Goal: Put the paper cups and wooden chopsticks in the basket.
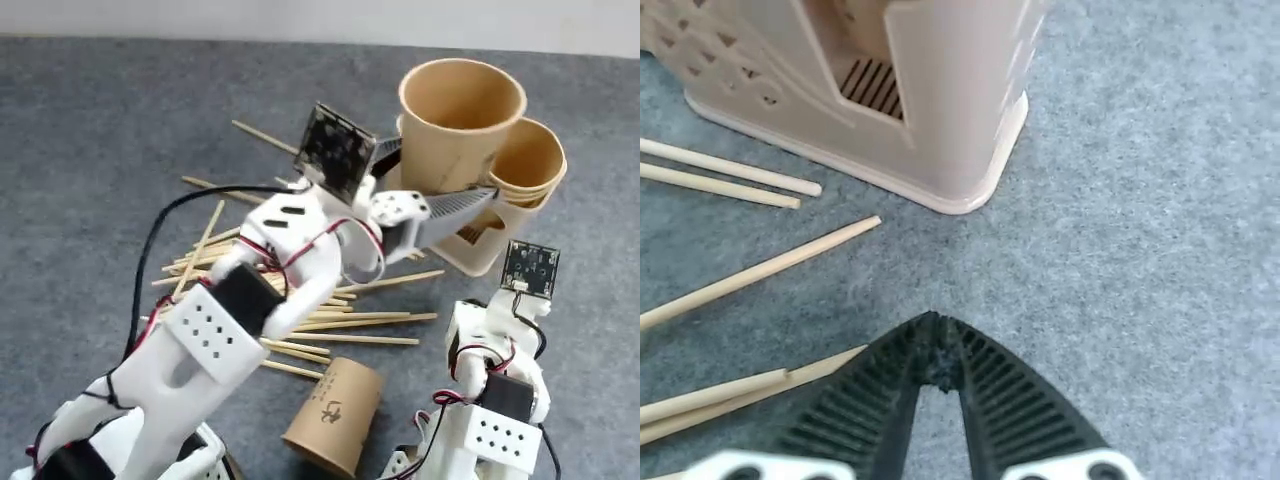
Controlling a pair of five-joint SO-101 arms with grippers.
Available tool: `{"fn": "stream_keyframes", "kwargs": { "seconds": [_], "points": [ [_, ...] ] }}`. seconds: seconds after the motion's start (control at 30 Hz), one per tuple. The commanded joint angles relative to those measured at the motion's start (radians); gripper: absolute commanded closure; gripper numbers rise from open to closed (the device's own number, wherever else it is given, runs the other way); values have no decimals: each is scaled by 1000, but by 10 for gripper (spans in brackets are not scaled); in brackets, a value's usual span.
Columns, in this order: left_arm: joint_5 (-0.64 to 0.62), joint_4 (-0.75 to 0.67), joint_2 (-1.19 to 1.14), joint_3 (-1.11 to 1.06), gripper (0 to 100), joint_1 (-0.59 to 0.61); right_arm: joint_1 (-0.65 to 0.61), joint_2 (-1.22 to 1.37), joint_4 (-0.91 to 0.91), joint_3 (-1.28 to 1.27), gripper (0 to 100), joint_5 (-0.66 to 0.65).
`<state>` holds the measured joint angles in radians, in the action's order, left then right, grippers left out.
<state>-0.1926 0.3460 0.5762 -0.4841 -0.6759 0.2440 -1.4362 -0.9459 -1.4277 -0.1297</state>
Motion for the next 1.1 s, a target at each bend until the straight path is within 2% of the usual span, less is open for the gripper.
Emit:
{"fn": "stream_keyframes", "kwargs": {
  "seconds": [0.0, 0.2, 0.47, 0.63, 0.87, 1.0, 1.07],
  "points": [
    [44, -123, -59, 21, 706, -30, 5, -16, 22, 5, 992, 3],
    [44, -129, -275, 196, 706, -30, 5, -16, 22, 5, 992, 3],
    [44, -126, -567, 550, 707, -31, 4, -16, 44, 4, 992, 3],
    [43, -103, -753, 762, 758, -33, 4, -16, 48, 2, 992, 3],
    [43, 8, -940, 970, 758, -31, 4, -16, 54, 2, 992, 3],
    [38, 130, -946, 1046, 758, -30, 4, -16, 56, 2, 992, 2],
    [-9, 180, -946, 1078, 755, -30, 4, -16, 56, 2, 992, 2]
  ]
}}
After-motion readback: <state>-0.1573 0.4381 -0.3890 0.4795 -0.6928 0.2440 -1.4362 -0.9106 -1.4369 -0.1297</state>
